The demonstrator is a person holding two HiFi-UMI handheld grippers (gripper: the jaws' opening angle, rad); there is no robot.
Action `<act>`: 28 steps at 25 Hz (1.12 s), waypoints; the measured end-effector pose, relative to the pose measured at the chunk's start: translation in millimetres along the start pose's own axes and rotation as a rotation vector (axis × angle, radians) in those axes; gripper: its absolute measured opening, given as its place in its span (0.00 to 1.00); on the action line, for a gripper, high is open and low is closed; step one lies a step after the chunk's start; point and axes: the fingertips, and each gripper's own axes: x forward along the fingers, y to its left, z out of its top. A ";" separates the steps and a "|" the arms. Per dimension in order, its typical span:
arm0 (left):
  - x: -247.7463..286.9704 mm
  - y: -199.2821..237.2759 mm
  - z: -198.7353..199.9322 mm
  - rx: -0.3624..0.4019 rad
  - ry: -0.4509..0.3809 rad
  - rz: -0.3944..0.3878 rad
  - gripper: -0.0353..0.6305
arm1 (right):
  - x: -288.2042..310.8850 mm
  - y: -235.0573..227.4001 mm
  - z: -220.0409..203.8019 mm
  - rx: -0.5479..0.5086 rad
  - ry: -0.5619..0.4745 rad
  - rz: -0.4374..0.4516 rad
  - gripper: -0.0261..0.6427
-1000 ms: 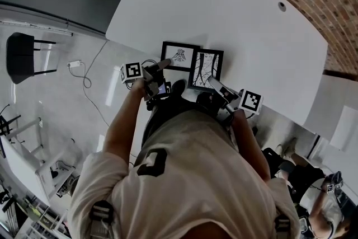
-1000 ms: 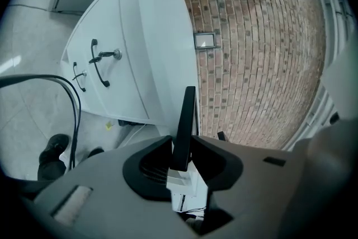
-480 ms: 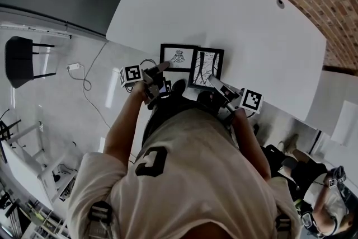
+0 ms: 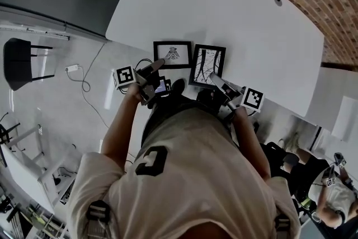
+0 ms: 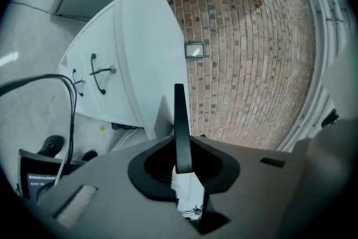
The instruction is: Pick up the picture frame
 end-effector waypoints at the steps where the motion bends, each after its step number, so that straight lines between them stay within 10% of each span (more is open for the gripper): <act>1: -3.2 -4.0 6.7 0.021 0.008 -0.004 0.12 | 3.8 1.3 -2.0 -0.002 -0.008 0.001 0.10; 28: 15.2 -111.7 -1.8 0.169 0.067 -0.240 0.12 | -54.7 4.8 6.7 0.032 -0.217 0.083 0.10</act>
